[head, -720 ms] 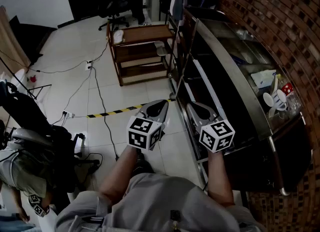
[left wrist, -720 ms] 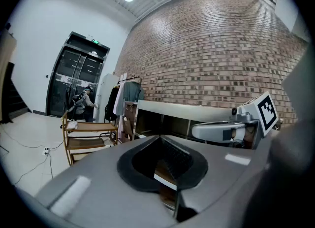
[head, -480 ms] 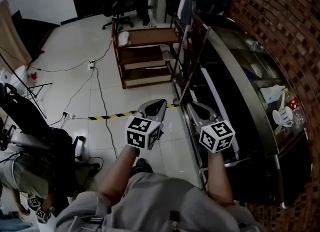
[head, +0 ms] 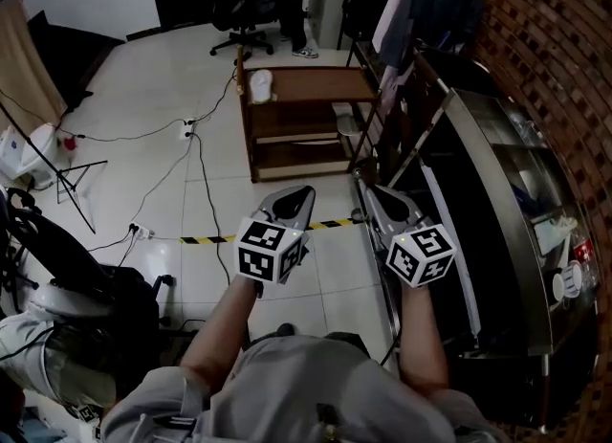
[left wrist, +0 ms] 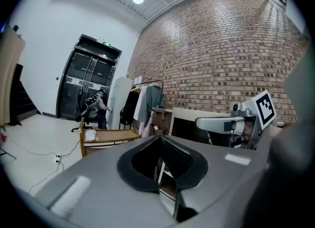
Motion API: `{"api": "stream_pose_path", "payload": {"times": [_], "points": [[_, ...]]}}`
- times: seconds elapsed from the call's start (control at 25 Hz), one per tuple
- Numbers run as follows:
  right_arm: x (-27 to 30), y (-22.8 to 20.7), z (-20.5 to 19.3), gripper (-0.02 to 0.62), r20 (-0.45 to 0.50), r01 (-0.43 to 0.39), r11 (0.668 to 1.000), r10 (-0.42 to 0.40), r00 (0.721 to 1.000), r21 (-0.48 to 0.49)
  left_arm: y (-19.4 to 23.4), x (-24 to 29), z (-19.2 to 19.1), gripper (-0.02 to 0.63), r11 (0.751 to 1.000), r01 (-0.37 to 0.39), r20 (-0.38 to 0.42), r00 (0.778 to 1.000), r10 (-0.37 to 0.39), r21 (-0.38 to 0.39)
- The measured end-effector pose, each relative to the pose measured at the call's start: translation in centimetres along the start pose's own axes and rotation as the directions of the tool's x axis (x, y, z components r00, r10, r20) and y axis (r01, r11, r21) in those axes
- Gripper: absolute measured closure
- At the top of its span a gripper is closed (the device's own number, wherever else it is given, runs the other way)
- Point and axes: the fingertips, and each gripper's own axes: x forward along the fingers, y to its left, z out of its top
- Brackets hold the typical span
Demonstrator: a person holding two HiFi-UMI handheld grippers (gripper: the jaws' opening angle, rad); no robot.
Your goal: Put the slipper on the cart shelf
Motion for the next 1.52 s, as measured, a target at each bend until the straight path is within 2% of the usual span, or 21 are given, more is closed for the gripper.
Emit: {"api": "stream_pose_path", "payload": {"times": [0.24, 0.64, 0.84, 1.12, 1.52], "points": [[6.2, -1.2, 0.2, 0.597, 0.002, -0.025, 1.0, 0.025, 1.0, 0.017, 5.6, 2.3, 0.7, 0.598, 0.999, -0.041, -0.015, 0.999, 0.04, -0.008], [15.2, -6.9, -1.0, 0.597, 0.009, -0.156, 0.987, 0.155, 0.988, 0.046, 11.3, 10.2, -0.6, 0.598, 0.991, -0.129, -0.066, 0.99, 0.127, -0.021], [20.3, -10.8, -1.1, 0.597, -0.007, -0.248, 0.968, 0.248, 0.969, 0.031, 14.5, 15.5, -0.4, 0.598, 0.979, -0.197, -0.068, 0.979, 0.194, -0.054], [26.3, -16.7, -0.7, 0.597, -0.007, -0.33, 0.942, 0.331, 0.944, 0.061, 18.8, 22.8, 0.9, 0.598, 0.953, -0.294, -0.077, 0.955, 0.288, -0.076], [33.2, -21.1, -0.3, 0.597, -0.002, -0.369, 0.925, 0.371, 0.929, 0.091, 24.9, 28.7, 2.7, 0.598, 0.924, -0.378, -0.091, 0.924, 0.372, -0.063]]}}
